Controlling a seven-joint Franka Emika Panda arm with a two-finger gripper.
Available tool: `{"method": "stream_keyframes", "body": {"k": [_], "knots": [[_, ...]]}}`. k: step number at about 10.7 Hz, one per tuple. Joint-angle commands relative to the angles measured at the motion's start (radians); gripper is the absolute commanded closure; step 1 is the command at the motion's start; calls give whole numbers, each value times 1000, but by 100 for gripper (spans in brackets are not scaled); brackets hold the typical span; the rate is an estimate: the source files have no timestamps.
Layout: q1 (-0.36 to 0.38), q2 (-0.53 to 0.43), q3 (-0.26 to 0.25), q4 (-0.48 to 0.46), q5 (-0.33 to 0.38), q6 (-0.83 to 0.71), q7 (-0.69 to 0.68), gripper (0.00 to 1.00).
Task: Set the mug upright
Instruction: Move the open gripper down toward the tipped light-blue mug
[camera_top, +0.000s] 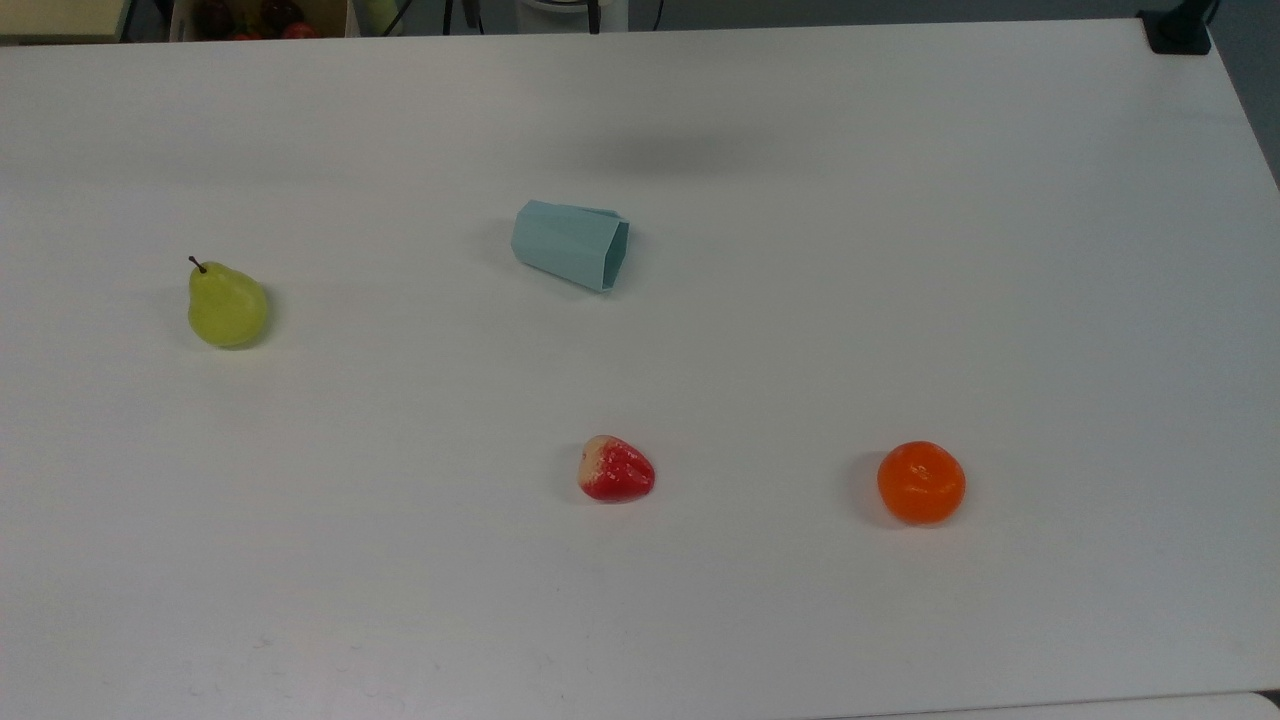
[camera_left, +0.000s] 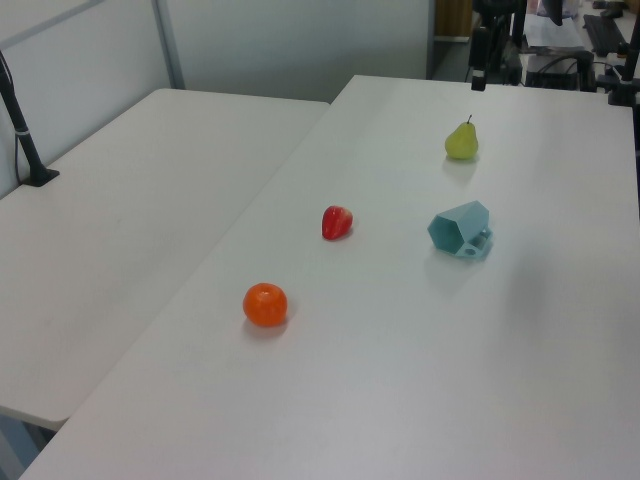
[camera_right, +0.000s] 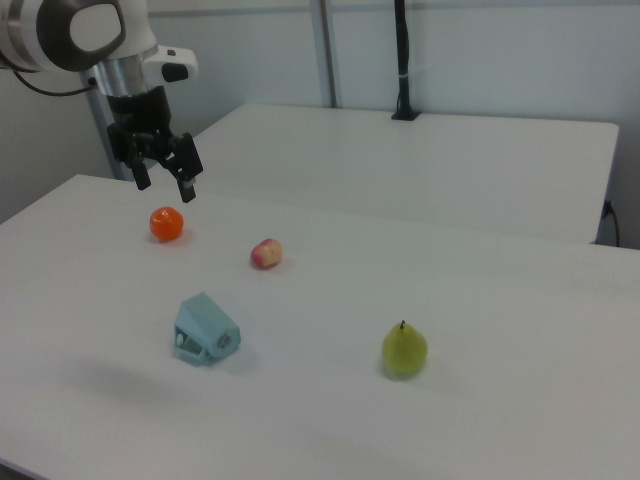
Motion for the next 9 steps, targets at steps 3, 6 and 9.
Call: {"method": "stream_keyframes", "body": {"k": [3,6,9], "knots": [[13,-4,1,-26,9,3,-10,0],[28,33,24,-26,-19,4,1,0],[31,100,83,-26,-85,6,38,0]]}}
